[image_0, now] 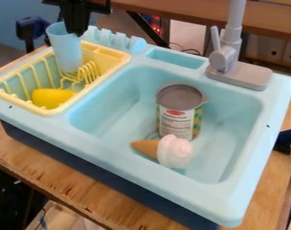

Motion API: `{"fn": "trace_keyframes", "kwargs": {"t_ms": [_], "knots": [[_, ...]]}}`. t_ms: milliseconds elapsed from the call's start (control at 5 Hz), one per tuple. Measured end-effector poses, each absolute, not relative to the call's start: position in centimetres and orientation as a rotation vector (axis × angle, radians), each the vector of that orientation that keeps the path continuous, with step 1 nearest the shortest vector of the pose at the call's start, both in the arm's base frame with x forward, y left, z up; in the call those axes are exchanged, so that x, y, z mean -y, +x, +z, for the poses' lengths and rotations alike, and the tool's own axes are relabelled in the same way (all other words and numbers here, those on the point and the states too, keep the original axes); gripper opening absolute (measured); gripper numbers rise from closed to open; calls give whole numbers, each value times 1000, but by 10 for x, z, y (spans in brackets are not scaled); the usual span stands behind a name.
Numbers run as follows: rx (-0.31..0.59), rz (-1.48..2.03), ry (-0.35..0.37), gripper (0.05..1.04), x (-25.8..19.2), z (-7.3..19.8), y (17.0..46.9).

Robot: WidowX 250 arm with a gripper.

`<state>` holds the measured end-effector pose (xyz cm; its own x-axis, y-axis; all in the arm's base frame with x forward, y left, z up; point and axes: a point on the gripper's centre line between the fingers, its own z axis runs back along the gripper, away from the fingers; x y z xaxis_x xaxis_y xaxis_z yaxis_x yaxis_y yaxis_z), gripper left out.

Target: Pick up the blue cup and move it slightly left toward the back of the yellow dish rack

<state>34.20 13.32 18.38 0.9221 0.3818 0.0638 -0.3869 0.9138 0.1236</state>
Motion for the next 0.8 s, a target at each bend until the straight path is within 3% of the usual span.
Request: {"fn": "trace_keyframes", "kwargs": {"t_ms": [600,800], "knots": [[45,394,94,86,-131,169,354],[53,411,94,246,-132,169,355]]}}
